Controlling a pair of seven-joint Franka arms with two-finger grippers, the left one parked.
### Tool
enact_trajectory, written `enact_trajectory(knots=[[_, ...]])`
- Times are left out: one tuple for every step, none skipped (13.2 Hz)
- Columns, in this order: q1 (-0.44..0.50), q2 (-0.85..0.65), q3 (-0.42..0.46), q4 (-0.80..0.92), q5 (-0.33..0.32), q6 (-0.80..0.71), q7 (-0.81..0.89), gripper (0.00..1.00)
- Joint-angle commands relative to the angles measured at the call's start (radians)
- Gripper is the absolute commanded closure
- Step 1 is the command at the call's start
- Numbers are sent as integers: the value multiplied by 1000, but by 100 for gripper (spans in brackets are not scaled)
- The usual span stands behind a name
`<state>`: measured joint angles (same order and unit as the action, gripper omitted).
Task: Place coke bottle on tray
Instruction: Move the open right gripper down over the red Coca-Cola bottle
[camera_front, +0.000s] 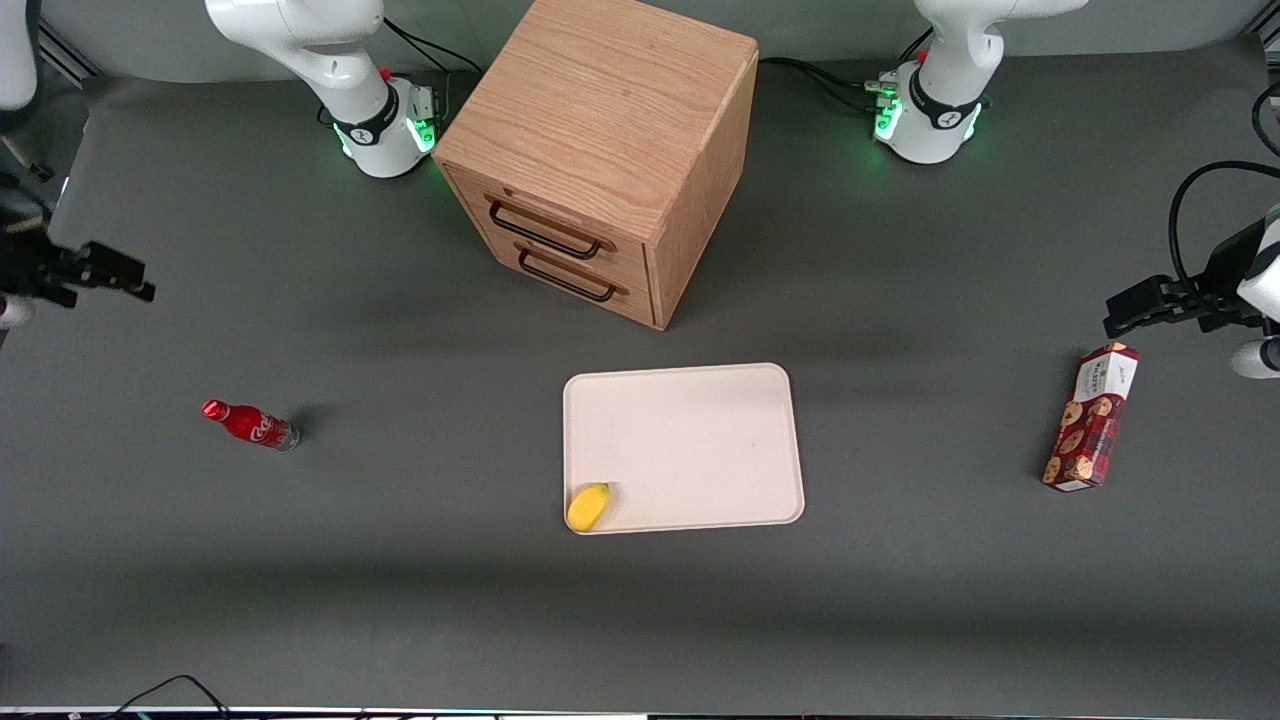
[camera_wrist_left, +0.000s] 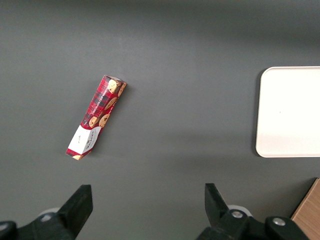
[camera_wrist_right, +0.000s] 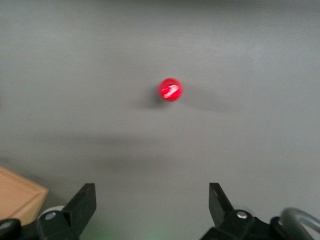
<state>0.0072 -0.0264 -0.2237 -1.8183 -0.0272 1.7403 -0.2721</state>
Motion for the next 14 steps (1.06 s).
enact_trajectory(knots=[[0,144,-23,28,6,112,-85,0],[-1,196,-23,28,7,166,-91,0],[-1,236,-23,30,21,203,-90,0],[3,262,-23,31,59,237,-85,0],[10,293,-23,33,79,267,-81,0],[13,324,-19,34,82,309,-76,0],[13,351,-17,33,84,355,-73,0],[13,377,-17,31,87,385,-73,0],[13,393,-17,30,110,390,-72,0],[13,398,-17,18,125,390,-72,0],[13,398,-17,2,128,390,-68,0],[13,390,-17,-16,128,390,-50,0],[14,381,-17,-31,128,390,-30,0],[14,373,-19,-42,128,390,-21,0]])
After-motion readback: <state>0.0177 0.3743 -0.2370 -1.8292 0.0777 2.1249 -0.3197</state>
